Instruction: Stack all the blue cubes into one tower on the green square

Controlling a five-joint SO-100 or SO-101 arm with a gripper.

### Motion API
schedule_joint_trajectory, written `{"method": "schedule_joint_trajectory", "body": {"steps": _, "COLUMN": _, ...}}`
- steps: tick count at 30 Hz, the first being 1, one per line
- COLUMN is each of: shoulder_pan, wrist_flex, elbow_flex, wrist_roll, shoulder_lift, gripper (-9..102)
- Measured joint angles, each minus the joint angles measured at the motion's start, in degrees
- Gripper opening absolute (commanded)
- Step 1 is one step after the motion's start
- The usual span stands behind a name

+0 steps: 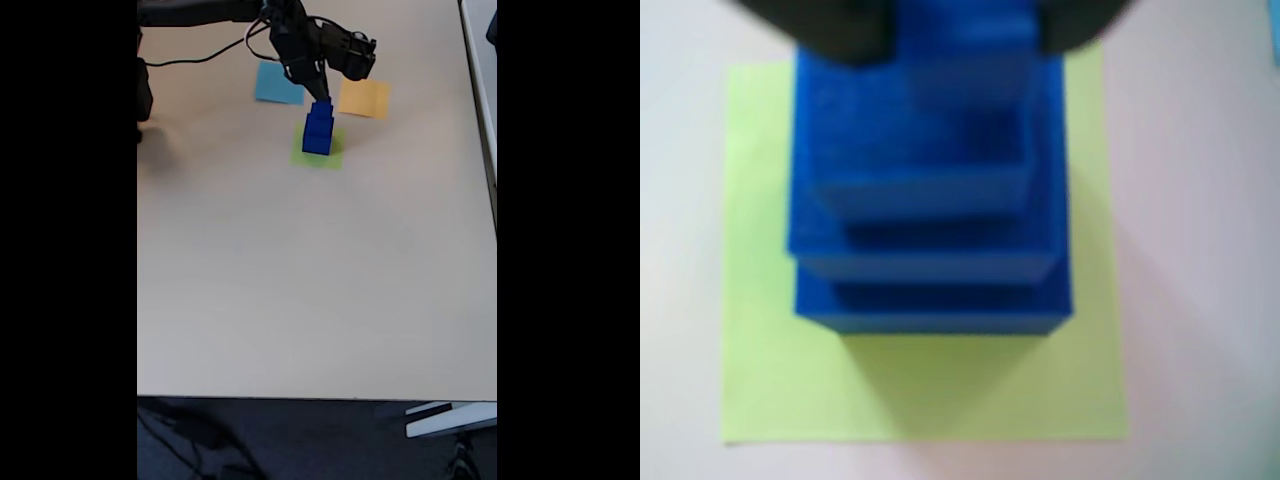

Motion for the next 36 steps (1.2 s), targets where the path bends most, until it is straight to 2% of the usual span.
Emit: {"method": "schedule_joint_trajectory", "body": {"steps": 36, "shoulder_pan": 0.62, "wrist_flex": 0.0, "elbow_flex": 0.09, "wrist_roll": 0.79, "shoulder_lift": 0.0, "gripper": 5}}
